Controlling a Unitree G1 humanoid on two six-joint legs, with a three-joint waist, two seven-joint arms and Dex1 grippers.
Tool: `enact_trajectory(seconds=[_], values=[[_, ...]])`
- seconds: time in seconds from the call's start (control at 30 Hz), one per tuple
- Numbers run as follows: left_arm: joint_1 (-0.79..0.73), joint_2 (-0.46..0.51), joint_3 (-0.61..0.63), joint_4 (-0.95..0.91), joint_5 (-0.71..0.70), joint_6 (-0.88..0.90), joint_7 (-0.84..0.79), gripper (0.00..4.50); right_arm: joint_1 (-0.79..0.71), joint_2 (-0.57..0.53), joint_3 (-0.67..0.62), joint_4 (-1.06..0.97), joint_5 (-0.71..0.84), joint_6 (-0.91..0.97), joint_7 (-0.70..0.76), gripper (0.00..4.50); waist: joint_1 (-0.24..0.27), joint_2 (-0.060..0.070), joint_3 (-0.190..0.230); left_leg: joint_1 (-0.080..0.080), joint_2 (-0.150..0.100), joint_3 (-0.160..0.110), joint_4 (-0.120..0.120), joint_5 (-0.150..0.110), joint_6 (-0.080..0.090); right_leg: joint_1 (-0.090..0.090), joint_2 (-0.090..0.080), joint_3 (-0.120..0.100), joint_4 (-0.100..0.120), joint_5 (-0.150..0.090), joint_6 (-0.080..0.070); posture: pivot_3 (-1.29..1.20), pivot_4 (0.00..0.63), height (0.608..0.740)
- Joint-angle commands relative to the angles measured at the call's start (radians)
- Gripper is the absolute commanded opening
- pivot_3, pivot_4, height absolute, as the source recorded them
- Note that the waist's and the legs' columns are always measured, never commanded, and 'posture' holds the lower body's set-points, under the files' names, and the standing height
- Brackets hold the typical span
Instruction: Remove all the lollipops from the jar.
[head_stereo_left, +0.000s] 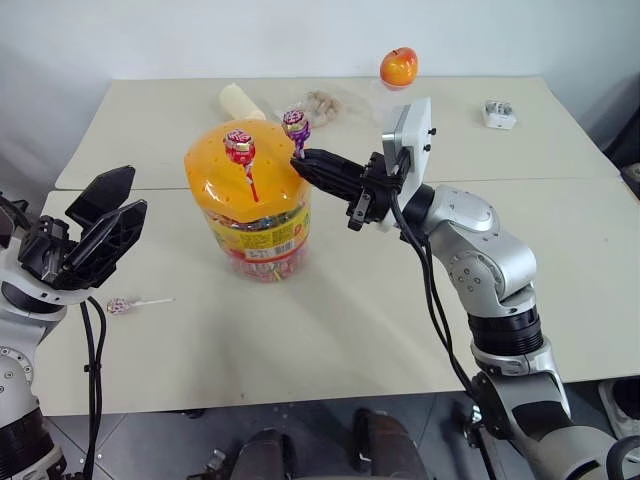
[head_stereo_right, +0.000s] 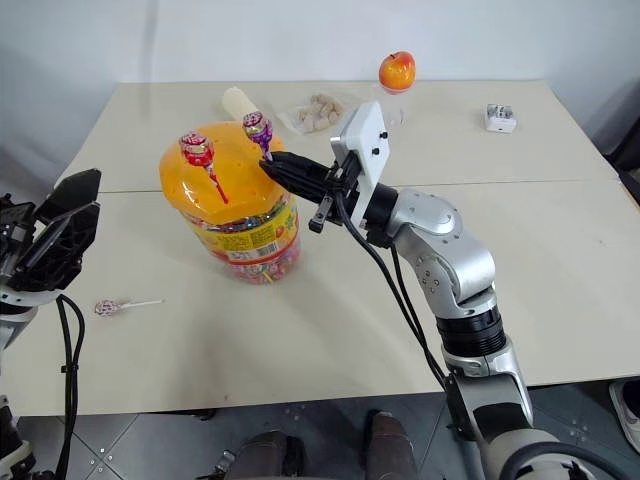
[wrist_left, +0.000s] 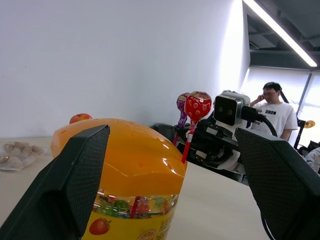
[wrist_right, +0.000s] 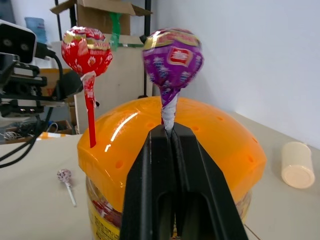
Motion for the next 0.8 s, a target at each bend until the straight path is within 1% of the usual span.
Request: enact_trajectory(seconds=[0.03, 0.13, 0.23, 0.3, 0.37, 0.4, 0.43, 0.47, 0.5, 0.53, 0.57, 0.63, 0.67, 0.73, 0.8], values=[[0.005, -0.002, 0.05, -0.005, -0.109, 0.011, 0.006, 4.27, -0.036, 0.018, -0.052, -0.008, 0.053, -0.038, 0.045, 0.02, 0.0, 0.0, 0.0, 0.0, 0.0, 0.0, 0.0, 0.0, 0.0, 0.0, 0.0, 0.0, 0.0, 0.0, 0.0, 0.0, 0.15, 0.74], [0.005, 0.013, 0.064, 0.018, -0.177, 0.043, 0.012, 4.27, -0.054, 0.037, -0.127, 0.025, 0.11, -0.092, 0.082, 0.02, -0.001, 0.0, 0.0, 0.0, 0.0, 0.0, 0.0, 0.0, 0.0, 0.0, 0.0, 0.0, 0.0, 0.0, 0.0, 0.0, 0.15, 0.74], [0.014, 0.035, 0.066, 0.032, -0.186, 0.059, -0.01, 4.27, -0.083, 0.04, -0.228, 0.052, 0.178, -0.106, 0.054, 0.02, 0.001, 0.0, 0.0, 0.0, 0.0, 0.0, 0.0, 0.0, 0.0, 0.0, 0.0, 0.0, 0.0, 0.0, 0.0, 0.0, 0.15, 0.74], [0.025, 0.052, 0.069, 0.037, -0.171, 0.06, -0.032, 4.27, -0.097, -0.017, -0.282, 0.059, 0.22, -0.065, 0.066, 0.02, 0.002, 0.0, 0.0, 0.0, 0.0, -0.001, 0.0, 0.0, 0.0, 0.001, 0.0, 0.0, 0.0, 0.0, 0.0, 0.0, 0.15, 0.74], [0.05, 0.086, 0.073, 0.04, -0.144, 0.064, -0.071, 4.27, -0.089, -0.12, -0.349, 0.062, 0.278, 0.035, 0.055, 0.02, 0.003, 0.0, 0.0, 0.0, 0.0, -0.001, 0.0, 0.0, 0.0, 0.001, 0.0, -0.001, -0.001, 0.0, 0.0, 0.0, 0.15, 0.74], [0.066, 0.109, 0.073, 0.044, -0.126, 0.069, -0.098, 4.27, -0.054, -0.223, -0.354, 0.06, 0.279, 0.121, 0.081, 0.02, 0.004, 0.0, 0.0, 0.0, 0.0, -0.001, 0.0, 0.0, 0.0, 0.001, 0.0, -0.001, -0.001, 0.0, 0.0, 0.0, 0.15, 0.74], [0.105, 0.158, 0.059, 0.047, -0.06, 0.057, -0.173, 4.27, 0.027, -0.383, -0.337, 0.054, 0.25, 0.244, 0.118, 0.02, 0.007, 0.0, 0.0, -0.001, 0.0, -0.001, 0.0, 0.0, 0.0, 0.001, 0.0, -0.001, -0.001, 0.0, 0.0, 0.0, 0.15, 0.74], [0.131, 0.191, 0.047, 0.048, -0.014, 0.046, -0.225, 4.27, 0.085, -0.494, -0.319, 0.049, 0.23, 0.326, 0.145, 0.02, 0.012, -0.001, -0.001, -0.001, 0.0, -0.002, -0.001, 0.0, 0.0, 0.001, 0.0, -0.002, -0.003, 0.0, 0.0, 0.0, 0.15, 0.74], [0.153, 0.216, 0.034, 0.049, 0.021, 0.038, -0.269, 4.27, 0.162, -0.604, -0.285, 0.035, 0.182, 0.366, 0.169, 0.02, 0.019, -0.002, -0.001, -0.002, 0.0, -0.004, -0.002, 0.0, 0.0, 0.001, 0.0, -0.004, -0.003, 0.0, 0.0, 0.0, 0.15, 0.74], [0.163, 0.219, 0.019, 0.041, 0.047, 0.013, -0.306, 4.27, 0.259, -0.7, -0.24, 0.014, 0.107, 0.34, 0.198, 0.02, 0.024, -0.002, -0.001, -0.002, 0.0, -0.004, -0.003, -0.002, 0.0, 0.001, 0.0, -0.005, -0.004, 0.0, -0.001, 0.0, 0.15, 0.74], [0.164, 0.215, 0.01, 0.035, 0.058, -0.004, -0.325, 4.27, 0.32, -0.757, -0.21, 0.0, 0.058, 0.309, 0.216, 0.02, 0.028, -0.002, -0.001, -0.002, 0.0, -0.002, -0.004, -0.002, 0.0, 0.001, 0.0, -0.005, -0.007, -0.001, -0.001, 0.0, 0.15, 0.74], [0.182, 0.226, -0.035, 0.011, 0.108, -0.02, -0.366, 4.27, 0.465, -0.858, -0.15, 0.004, -0.065, 0.225, 0.254, 0.02, 0.027, -0.001, -0.001, -0.002, 0.001, 0.003, -0.005, -0.002, 0.001, 0.001, 0.0, -0.006, -0.012, -0.001, 0.0, 0.0, 0.15, 0.74], [0.19, 0.231, -0.053, 0.004, 0.133, -0.03, -0.385, 4.27, 0.505, -0.886, -0.13, 0.009, -0.102, 0.205, 0.265, 0.02, 0.024, -0.001, -0.001, -0.002, 0.001, 0.005, -0.005, -0.002, 0.001, 0.001, 0.0, -0.006, -0.013, -0.001, 0.0, 0.0, 0.15, 0.74], [0.178, 0.226, -0.091, 0.014, 0.191, -0.074, -0.409, 4.27, 0.549, -0.88, -0.094, 0.068, -0.167, 0.177, 0.238, 0.02, 0.014, -0.001, -0.001, 0.0, 0.002, 0.012, -0.004, -0.002, 0.001, 0.001, 0.0, -0.002, -0.014, -0.001, 0.0, 0.0, 0.15, 0.74], [0.162, 0.217, -0.104, 0.035, 0.215, -0.095, -0.41, 4.27, 0.558, -0.841, -0.101, 0.123, -0.182, 0.146, 0.23, 0.02, 0.003, -0.001, -0.001, 0.001, 0.001, 0.014, -0.001, -0.001, 0.002, 0.002, 0.0, 0.001, -0.014, 0.0, -0.001, 0.0, 0.15, 0.74]])
